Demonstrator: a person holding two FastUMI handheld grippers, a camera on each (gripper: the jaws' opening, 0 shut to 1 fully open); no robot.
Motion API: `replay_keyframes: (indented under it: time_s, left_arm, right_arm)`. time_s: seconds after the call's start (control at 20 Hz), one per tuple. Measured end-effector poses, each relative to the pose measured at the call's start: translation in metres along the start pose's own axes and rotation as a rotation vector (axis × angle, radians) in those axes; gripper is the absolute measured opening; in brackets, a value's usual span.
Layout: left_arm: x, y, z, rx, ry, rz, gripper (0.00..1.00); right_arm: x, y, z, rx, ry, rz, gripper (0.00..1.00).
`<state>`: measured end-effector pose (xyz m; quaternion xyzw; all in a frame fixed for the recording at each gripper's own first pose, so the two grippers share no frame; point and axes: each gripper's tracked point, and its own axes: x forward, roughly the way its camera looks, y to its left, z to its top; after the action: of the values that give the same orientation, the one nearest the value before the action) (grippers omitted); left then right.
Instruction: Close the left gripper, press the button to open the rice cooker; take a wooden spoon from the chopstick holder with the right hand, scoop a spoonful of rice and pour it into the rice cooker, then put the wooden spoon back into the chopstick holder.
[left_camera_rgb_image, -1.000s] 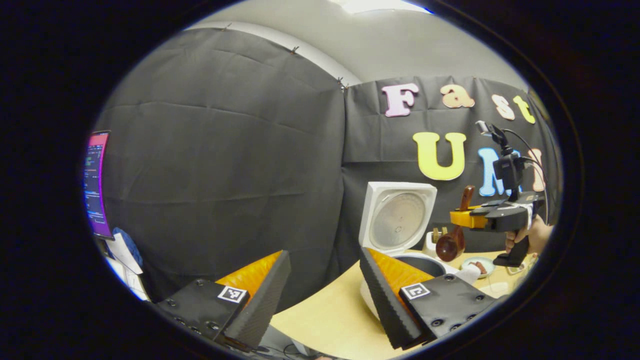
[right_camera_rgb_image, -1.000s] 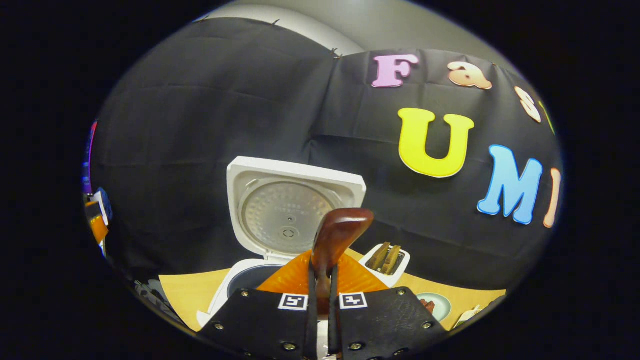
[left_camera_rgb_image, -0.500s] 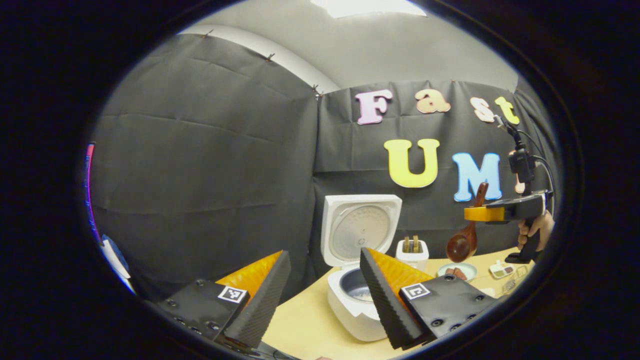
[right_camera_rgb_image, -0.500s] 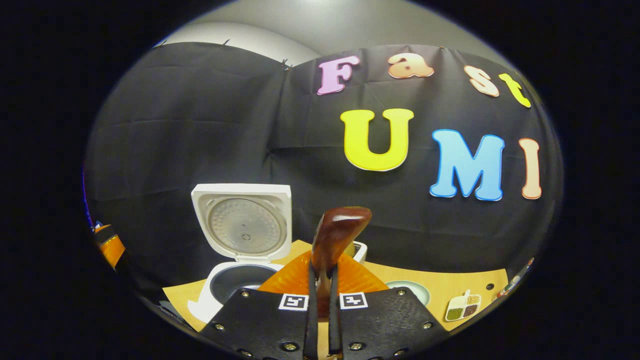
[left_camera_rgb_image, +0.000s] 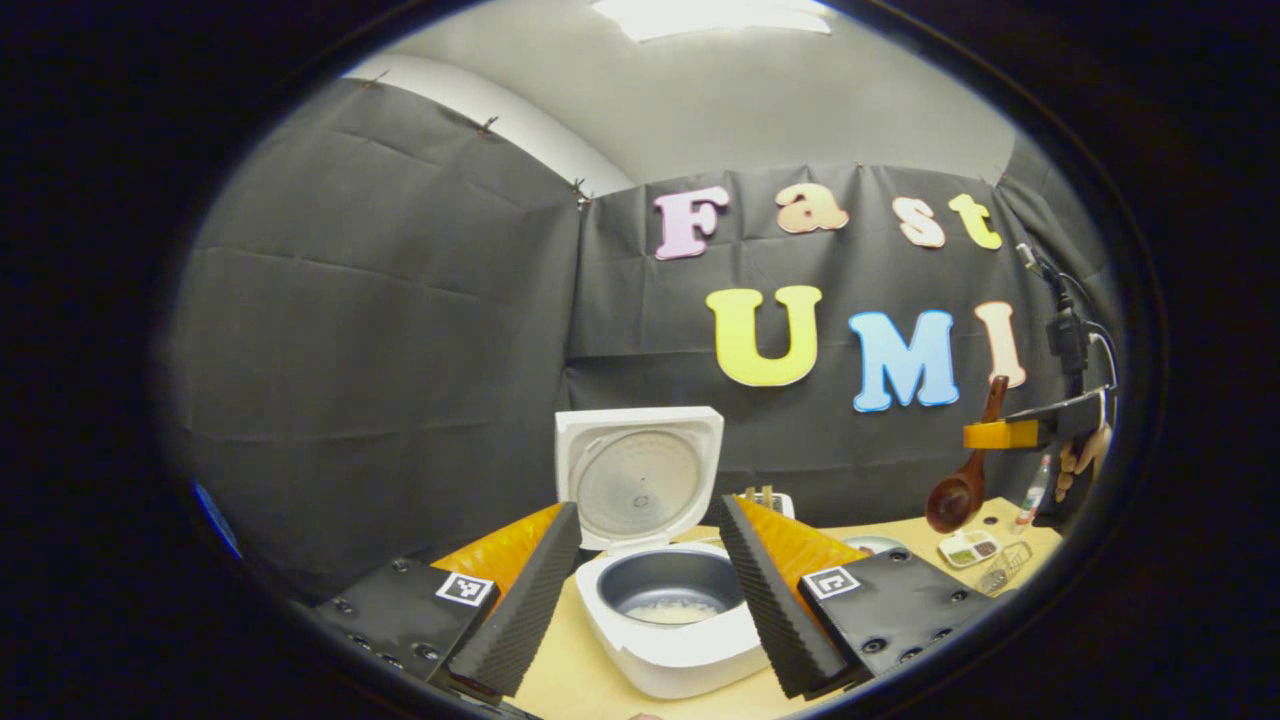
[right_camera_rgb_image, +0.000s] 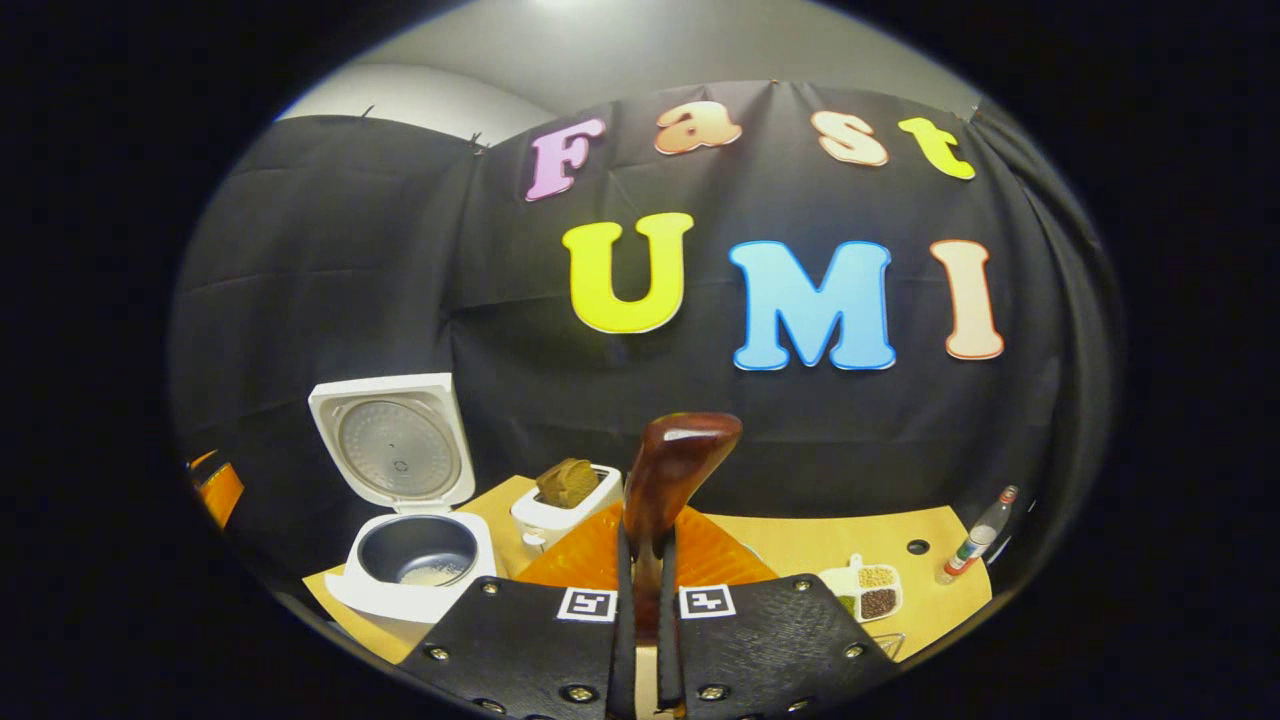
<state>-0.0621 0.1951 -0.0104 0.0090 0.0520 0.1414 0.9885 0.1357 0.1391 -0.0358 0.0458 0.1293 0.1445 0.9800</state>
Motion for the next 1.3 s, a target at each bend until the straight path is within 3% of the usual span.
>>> replay_keyframes:
  time_s: [0.15,0.25,0.35,0.4,0.5,0.6,0.9,1.05,1.3]
  left_arm:
    - [0.004,-0.03,0.002,0.001,0.001,-0.041,0.96]
    - [0.007,-0.048,0.002,0.001,0.004,-0.066,1.0]
    - [0.008,-0.064,0.001,0.001,0.009,-0.086,0.91]
    - [0.008,-0.072,0.0,0.001,0.014,-0.095,1.0]
    - [0.011,-0.084,0.002,0.004,0.019,-0.107,0.92]
    - [0.01,-0.094,0.002,0.013,0.019,-0.116,0.91]
    - [0.008,-0.115,0.006,0.041,0.022,-0.124,0.91]
    - [0.007,-0.119,0.005,0.056,0.03,-0.117,0.96]
    - [0.002,-0.12,0.006,0.079,0.036,-0.096,0.96]
  right_arm:
    - [-0.012,-0.041,-0.01,0.037,0.021,-0.065,0.09]
    - [-0.02,-0.065,-0.017,0.055,0.032,-0.103,0.09]
    - [-0.028,-0.086,-0.023,0.069,0.04,-0.136,0.09]
    - [-0.03,-0.097,-0.027,0.075,0.045,-0.153,0.09]
    - [-0.035,-0.118,-0.036,0.088,0.058,-0.188,0.09]
    - [-0.04,-0.138,-0.045,0.105,0.07,-0.219,0.09]
    - [-0.052,-0.189,-0.086,0.146,0.125,-0.298,0.08]
    - [-0.055,-0.206,-0.104,0.163,0.147,-0.326,0.09]
    - [-0.053,-0.226,-0.143,0.201,0.203,-0.354,0.09]
